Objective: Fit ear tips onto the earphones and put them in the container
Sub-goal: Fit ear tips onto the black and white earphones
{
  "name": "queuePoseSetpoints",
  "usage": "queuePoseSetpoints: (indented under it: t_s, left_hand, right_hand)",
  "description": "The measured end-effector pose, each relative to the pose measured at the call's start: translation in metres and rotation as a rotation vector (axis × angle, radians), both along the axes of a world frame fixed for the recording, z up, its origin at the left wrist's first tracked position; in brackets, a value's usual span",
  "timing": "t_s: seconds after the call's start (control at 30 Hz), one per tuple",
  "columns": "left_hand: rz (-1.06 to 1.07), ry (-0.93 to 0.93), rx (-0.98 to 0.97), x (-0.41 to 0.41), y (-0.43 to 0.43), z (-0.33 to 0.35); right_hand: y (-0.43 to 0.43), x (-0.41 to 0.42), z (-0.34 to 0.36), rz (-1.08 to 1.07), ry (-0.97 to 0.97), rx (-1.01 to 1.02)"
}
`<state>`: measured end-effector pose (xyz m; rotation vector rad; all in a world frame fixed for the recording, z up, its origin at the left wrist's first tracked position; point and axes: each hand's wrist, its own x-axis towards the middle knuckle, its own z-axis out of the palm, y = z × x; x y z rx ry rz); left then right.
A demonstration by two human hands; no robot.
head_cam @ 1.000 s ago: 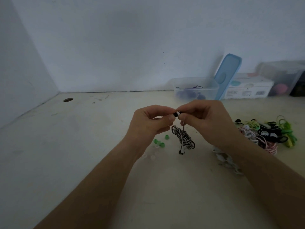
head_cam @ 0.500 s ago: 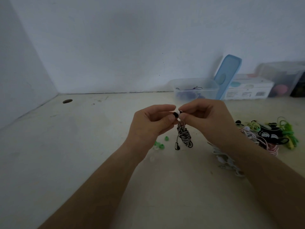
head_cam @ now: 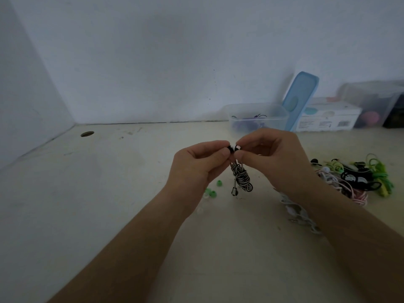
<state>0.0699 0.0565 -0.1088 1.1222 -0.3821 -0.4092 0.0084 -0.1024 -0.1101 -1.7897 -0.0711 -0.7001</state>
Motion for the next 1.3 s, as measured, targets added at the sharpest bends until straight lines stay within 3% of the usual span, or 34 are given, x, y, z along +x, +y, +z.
queuePoseSetpoints:
  t_s: [0.3, 0.83, 1.3]
  left_hand:
    - [0.002, 0.073, -0.04, 0.001, -0.002, -0.001]
    - [0.001, -0.051, 0.054, 0.002, 0.0, 0.0]
    - [-0.14, -0.194, 0.14, 0.014, 0.012, 0.001]
  right_hand:
    - [-0.002, 0.003, -0.003, -0.027, -0.015, -0.035]
    - [-0.003, 0.001, 0.0, -0.019, 0.001, -0.088]
    - [-0.006, -0.008, 0.008, 0.289, 0.099, -0.009]
